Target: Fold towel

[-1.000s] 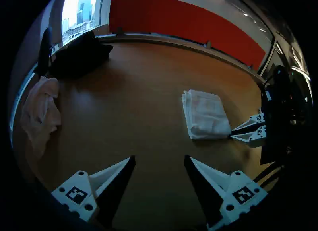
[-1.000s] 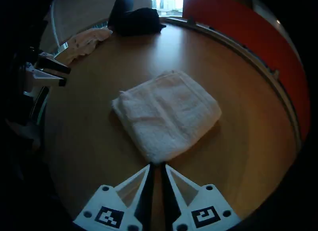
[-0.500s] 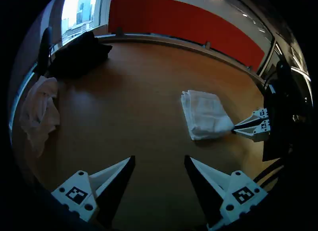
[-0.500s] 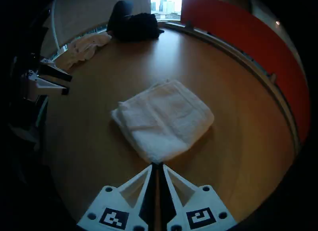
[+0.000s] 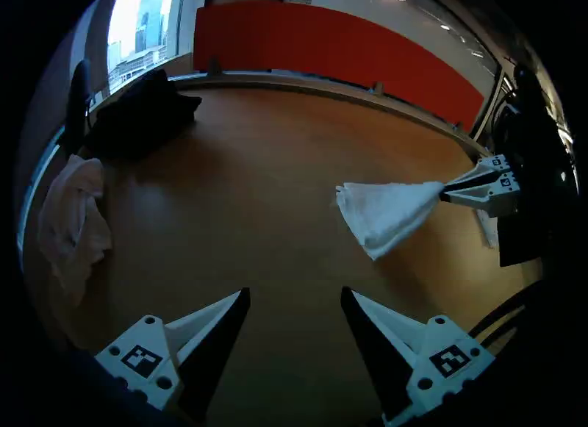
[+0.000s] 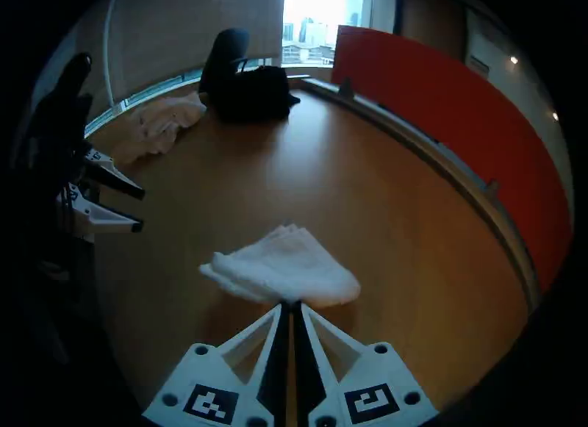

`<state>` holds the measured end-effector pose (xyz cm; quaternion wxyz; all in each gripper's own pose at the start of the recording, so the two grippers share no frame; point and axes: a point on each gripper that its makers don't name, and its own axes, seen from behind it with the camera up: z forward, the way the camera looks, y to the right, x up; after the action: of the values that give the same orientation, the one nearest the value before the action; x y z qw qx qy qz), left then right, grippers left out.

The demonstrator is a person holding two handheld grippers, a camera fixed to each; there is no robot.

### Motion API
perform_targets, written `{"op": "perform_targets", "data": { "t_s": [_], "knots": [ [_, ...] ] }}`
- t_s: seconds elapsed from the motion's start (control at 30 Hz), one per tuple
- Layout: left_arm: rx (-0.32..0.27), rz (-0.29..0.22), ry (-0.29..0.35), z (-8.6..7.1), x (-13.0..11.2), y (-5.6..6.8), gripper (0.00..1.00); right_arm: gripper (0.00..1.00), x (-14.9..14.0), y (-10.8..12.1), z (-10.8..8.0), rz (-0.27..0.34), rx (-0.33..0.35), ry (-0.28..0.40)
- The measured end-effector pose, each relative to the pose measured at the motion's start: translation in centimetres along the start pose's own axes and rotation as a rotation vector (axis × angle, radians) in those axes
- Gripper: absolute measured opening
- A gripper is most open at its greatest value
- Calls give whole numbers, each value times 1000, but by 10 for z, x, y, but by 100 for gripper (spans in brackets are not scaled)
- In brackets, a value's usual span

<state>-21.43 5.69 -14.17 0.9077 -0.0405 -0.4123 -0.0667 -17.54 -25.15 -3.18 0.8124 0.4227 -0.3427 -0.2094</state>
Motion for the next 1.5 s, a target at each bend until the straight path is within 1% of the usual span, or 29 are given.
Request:
{"op": "perform_targets", "data": {
  "t_s": [0.2,0.3,0.4,0.5,0.8,1.0,1.2,1.5],
  "knots": [
    [-11,14,8,-2,8,3,91,3,42,6,-14,-27,4,52],
    [-12,28,12,-3,11,3,92,3,58,8,-22,-31,6,72],
    [-16,34,15,-4,14,4,91,3,70,11,-29,-30,7,93],
    [-21,36,18,-3,17,6,92,3,75,15,-36,-29,6,101],
    [-37,44,24,-2,23,11,91,3,69,29,-53,-29,-3,97],
    [-44,52,16,2,22,16,92,3,62,43,-65,-14,-2,98],
    [-46,60,17,5,26,21,92,3,48,64,-80,2,-22,89],
    [-39,69,5,10,26,24,92,3,17,100,-110,37,-58,67]
  ]
}}
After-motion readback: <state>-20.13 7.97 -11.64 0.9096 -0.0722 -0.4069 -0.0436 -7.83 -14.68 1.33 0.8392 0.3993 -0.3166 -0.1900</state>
